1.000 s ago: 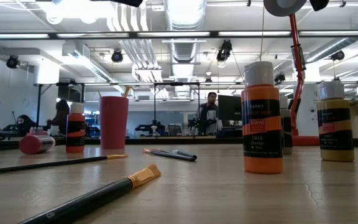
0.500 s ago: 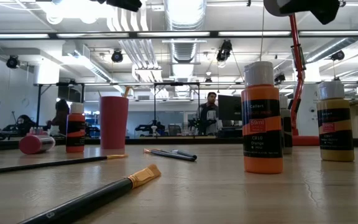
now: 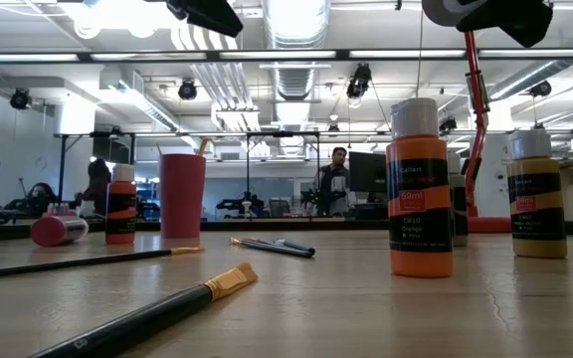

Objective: Pick & Place Paint Supplies
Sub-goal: Put the black paint bottle into the yellow bin

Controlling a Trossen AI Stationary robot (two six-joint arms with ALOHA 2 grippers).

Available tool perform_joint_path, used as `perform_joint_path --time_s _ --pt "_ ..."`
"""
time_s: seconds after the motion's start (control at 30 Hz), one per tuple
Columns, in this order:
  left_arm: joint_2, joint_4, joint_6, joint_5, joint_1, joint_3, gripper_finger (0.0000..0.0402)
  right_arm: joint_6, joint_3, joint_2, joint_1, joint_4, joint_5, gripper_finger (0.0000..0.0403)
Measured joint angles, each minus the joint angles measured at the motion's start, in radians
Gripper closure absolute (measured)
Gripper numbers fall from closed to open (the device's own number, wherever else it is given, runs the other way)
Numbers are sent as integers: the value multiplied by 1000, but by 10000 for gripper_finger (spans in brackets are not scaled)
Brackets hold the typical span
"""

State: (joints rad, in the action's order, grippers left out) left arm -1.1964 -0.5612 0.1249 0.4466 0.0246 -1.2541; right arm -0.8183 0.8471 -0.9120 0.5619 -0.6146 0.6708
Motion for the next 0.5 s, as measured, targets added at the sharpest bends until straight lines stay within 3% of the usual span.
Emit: perform_joint_path --time_s 0.17,0.5 --pt "2 11 -52 -42 0 0 142 -11 0 -20 36 -1 -48 238" --pt "2 50 -56 -57 0 0 142 -43 0 -64 45 -42 -16 222"
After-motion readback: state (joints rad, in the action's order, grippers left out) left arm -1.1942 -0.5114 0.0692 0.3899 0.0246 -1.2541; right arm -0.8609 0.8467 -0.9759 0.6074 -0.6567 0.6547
